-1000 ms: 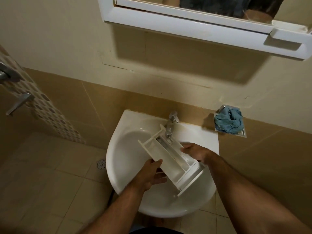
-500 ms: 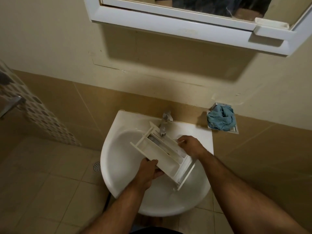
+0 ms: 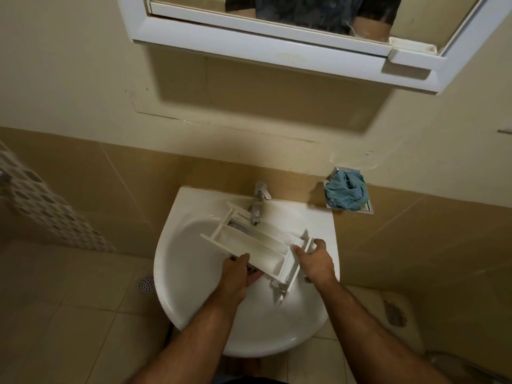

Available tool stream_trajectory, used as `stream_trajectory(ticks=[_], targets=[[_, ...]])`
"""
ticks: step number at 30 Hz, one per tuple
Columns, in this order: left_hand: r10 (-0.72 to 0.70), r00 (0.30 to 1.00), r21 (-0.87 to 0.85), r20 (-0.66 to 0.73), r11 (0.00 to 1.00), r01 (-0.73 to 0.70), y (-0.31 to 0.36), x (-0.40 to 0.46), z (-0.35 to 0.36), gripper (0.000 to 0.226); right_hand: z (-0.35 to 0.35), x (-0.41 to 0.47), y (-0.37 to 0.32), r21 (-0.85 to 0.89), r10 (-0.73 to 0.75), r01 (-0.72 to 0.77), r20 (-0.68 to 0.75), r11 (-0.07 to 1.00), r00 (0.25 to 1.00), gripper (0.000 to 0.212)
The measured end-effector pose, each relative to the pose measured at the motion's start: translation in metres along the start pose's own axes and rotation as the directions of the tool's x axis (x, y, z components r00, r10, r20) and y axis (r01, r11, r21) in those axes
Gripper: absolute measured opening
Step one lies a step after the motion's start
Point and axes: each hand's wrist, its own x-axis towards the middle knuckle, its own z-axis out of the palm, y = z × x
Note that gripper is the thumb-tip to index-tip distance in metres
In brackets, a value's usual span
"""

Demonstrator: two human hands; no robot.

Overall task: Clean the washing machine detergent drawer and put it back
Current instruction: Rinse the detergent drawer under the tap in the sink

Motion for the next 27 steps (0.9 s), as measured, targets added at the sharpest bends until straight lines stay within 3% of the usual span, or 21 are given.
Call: stream_trajectory(ticks=[8,16,20,27], targets=[[-0.019,0.999,0.107,0.027,0.994,0.016,0.014,0.009,-0.004,0.03,0.017,-0.016,0.001,0.323,0.063,-0.091,0.096,0.942,0.993,0.052],[-0.136,0.99,0.25,0.034,0.961,0.123,0.015,0.0,-0.03,0.032,0.029,-0.047,0.006,0.388,0.042,-0.064,0.065,0.92,0.997,0.061],[-0.173,0.982,0.322,0.072,0.936,0.141,0.023,-0.01,-0.039,0.02,0.032,-0.061,0.01,0.421,0.086,-0.104,0.059,0.901,0.994,0.058],[-0.204,0.972,0.352,0.119,0.924,0.151,0.029,-0.016,-0.061,0.023,0.03,-0.063,0.011,0.435,0.108,-0.142,0.102,0.889,0.989,0.053]])
